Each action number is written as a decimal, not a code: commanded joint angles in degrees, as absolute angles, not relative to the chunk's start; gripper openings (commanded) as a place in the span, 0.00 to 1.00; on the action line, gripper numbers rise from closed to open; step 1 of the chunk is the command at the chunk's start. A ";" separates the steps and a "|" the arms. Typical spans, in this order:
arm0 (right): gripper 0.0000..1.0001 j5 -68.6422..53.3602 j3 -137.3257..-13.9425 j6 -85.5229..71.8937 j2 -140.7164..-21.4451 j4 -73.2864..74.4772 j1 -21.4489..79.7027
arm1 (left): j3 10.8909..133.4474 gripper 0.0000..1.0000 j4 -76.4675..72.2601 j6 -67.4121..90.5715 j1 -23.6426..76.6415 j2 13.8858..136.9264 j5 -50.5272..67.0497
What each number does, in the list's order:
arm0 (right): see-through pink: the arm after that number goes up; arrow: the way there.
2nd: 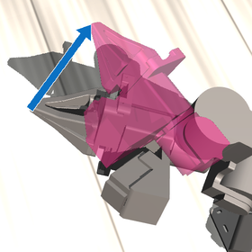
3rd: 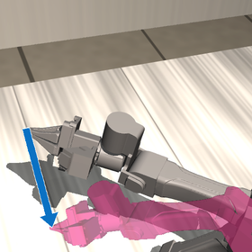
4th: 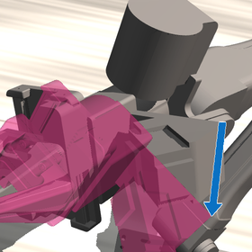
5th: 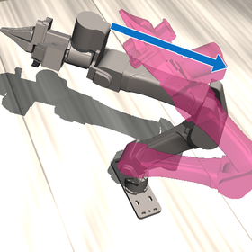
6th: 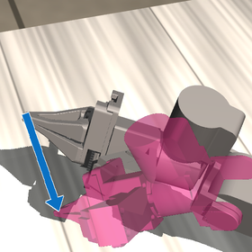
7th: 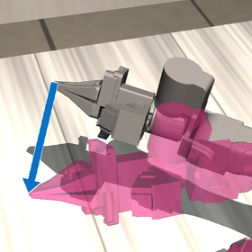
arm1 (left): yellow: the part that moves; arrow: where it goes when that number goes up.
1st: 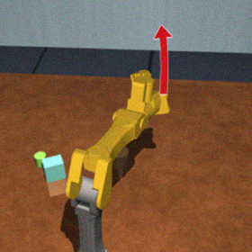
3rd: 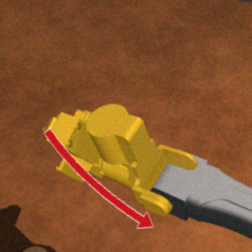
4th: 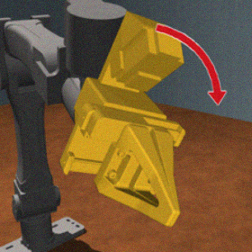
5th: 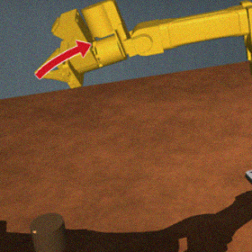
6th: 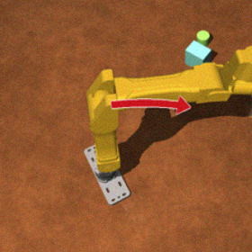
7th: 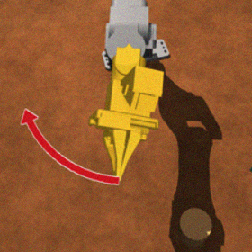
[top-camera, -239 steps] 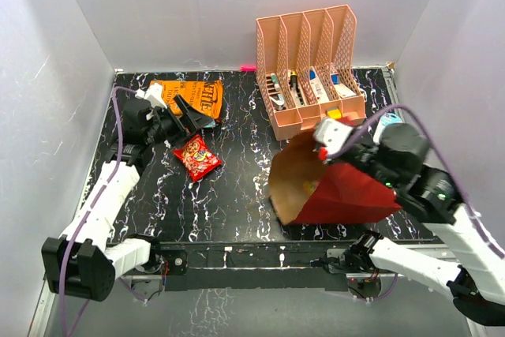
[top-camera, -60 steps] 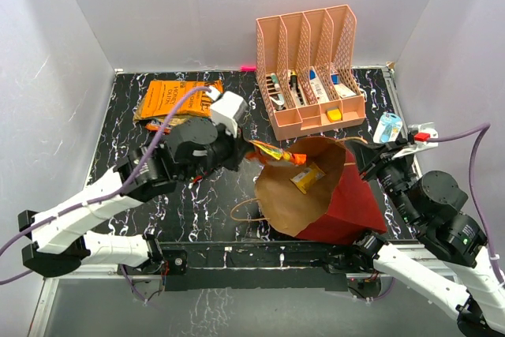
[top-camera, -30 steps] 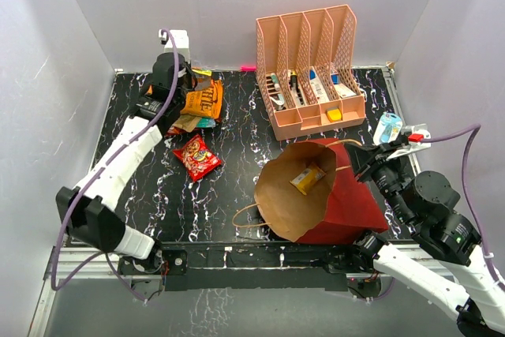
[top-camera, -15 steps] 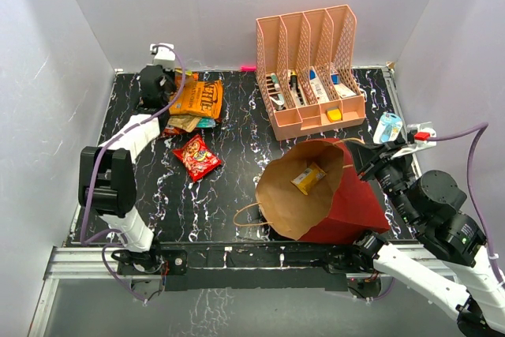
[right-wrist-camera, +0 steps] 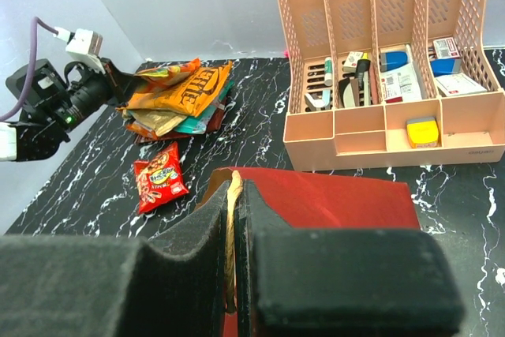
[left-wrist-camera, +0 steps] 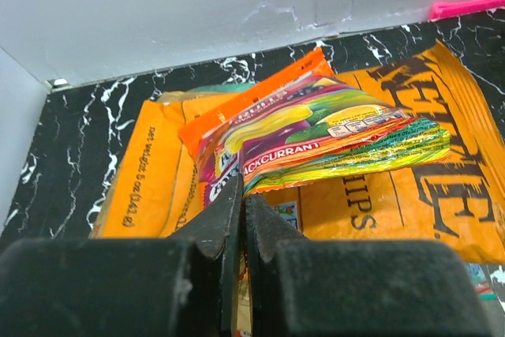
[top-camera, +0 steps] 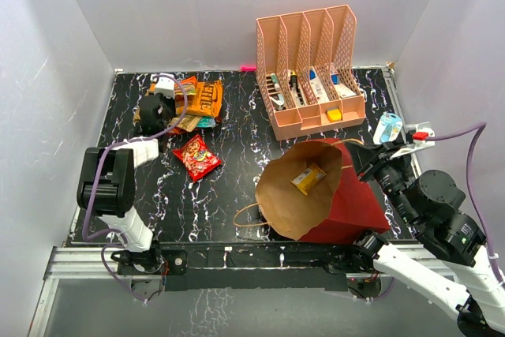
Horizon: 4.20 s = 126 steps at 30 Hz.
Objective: Take the snacks out of the paper bag
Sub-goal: Place the snack at the center of the board, then take out the snack from the paper bag.
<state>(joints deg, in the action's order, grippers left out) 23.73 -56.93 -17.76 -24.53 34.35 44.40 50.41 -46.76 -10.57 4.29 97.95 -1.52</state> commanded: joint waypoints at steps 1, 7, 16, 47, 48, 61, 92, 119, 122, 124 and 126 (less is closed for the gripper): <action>0.08 22.99 -58.53 -18.36 -25.34 31.03 44.55 | 47.74 0.00 -51.64 -8.71 4.04 95.06 0.84; 0.08 23.12 -58.45 -18.44 -24.45 31.03 44.52 | 45.92 0.08 -50.72 -7.76 4.09 94.57 -1.78; 0.08 23.13 -59.90 -18.44 -24.28 32.45 44.49 | 43.34 0.88 -41.75 7.93 4.06 80.98 1.96; 0.07 13.36 -59.97 -32.85 -20.01 52.54 44.53 | 31.54 0.71 -22.90 -23.02 69.35 59.70 20.51; 0.08 13.48 -60.08 -32.87 -20.32 52.22 44.55 | 33.01 0.69 -23.02 -24.83 71.28 62.42 18.24; 0.08 12.29 -61.28 -29.37 -25.60 47.53 44.48 | 42.88 0.53 -50.24 -34.97 82.97 97.35 -6.83; 0.07 11.63 -61.61 -29.86 -26.41 47.63 44.50 | 60.62 0.74 -49.48 -18.50 78.08 123.13 -38.42; 0.08 19.49 -61.35 -28.36 -21.11 50.87 44.51 | 47.15 0.00 -34.77 -1.25 79.55 91.72 -9.37; 0.08 22.24 -60.91 -30.42 -19.23 51.19 44.57 | 45.70 0.00 -30.73 2.30 79.76 84.50 -0.36; 0.07 22.51 -60.12 -31.10 -17.44 51.20 44.56 | 45.40 0.00 -26.66 5.61 79.81 79.33 1.98; 0.08 24.63 -59.33 -33.91 -15.22 51.20 44.63 | 45.48 0.00 -21.80 7.92 79.82 73.49 3.17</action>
